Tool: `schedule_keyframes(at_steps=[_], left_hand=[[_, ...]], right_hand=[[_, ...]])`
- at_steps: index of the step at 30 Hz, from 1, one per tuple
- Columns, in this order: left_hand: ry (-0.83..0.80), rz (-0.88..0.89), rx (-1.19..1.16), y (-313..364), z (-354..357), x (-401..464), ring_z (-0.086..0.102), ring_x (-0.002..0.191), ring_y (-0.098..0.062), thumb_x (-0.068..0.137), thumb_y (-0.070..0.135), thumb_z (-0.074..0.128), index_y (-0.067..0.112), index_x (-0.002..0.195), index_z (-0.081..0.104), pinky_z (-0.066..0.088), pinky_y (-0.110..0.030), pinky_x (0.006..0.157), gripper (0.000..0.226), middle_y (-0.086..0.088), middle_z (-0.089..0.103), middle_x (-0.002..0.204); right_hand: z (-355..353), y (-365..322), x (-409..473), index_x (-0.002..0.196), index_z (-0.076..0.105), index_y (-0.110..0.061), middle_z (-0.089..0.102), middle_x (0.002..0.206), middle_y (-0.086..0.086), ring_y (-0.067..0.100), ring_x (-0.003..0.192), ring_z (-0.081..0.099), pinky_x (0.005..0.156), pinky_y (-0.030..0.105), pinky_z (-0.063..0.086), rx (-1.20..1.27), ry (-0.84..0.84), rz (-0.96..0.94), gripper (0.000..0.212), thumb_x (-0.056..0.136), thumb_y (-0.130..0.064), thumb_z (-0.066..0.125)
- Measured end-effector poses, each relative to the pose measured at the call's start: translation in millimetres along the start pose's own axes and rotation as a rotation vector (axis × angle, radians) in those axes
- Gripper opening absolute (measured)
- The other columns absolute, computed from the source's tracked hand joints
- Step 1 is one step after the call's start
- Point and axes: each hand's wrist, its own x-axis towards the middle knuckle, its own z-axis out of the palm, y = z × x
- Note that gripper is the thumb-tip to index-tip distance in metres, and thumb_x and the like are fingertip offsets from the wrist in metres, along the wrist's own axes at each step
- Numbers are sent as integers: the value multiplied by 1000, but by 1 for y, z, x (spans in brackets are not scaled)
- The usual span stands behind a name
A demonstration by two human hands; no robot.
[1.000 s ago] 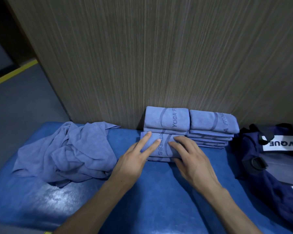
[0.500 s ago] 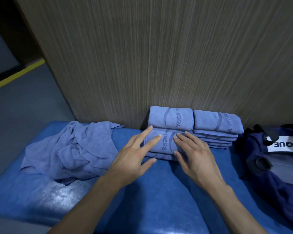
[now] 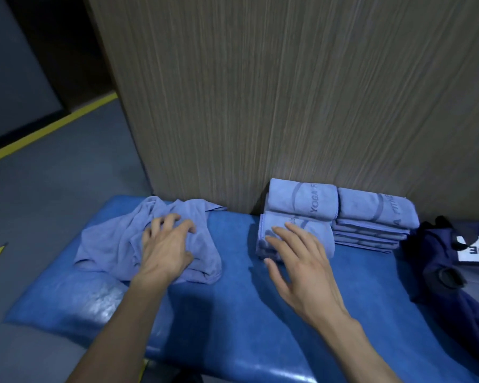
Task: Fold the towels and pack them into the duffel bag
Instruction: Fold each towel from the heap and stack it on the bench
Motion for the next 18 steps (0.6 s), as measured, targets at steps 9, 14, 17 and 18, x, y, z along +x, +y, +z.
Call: schedule_keyframes(at_steps=[9, 14, 17, 18], left_hand=[[31, 68, -23, -2, -1, -13, 29, 139, -22, 86, 26, 66, 37, 83, 60, 21, -39, 113, 12, 15, 49, 137], [473, 298, -467, 18, -47, -37, 52, 82, -6, 88, 6, 60, 30, 77, 51, 42, -25, 80, 27, 14, 53, 73], [468, 399, -889, 39, -74, -66, 56, 83, 3, 95, -2, 57, 16, 90, 58, 39, -9, 81, 19, 11, 61, 84], [440, 444, -993, 44, -78, -74, 56, 84, 2, 95, -3, 57, 16, 92, 59, 41, -12, 83, 20, 10, 61, 87]], right_hand=[[-3, -31, -13, 125, 63, -18, 60, 126, -7, 18, 120, 55, 101, 34, 45, 116, -115, -2, 31, 99, -33, 55], [-6, -51, -25, 129, 58, -24, 58, 125, -17, 2, 109, 57, 94, 25, 48, 389, -194, 188, 36, 99, -43, 52], [-12, -73, -27, 135, 53, -27, 58, 131, -19, -8, 109, 59, 88, 13, 49, 763, -271, 516, 46, 94, -43, 67], [-14, -80, -27, 135, 52, -27, 60, 132, -15, -6, 108, 61, 87, 12, 49, 916, -328, 612, 48, 93, -39, 70]])
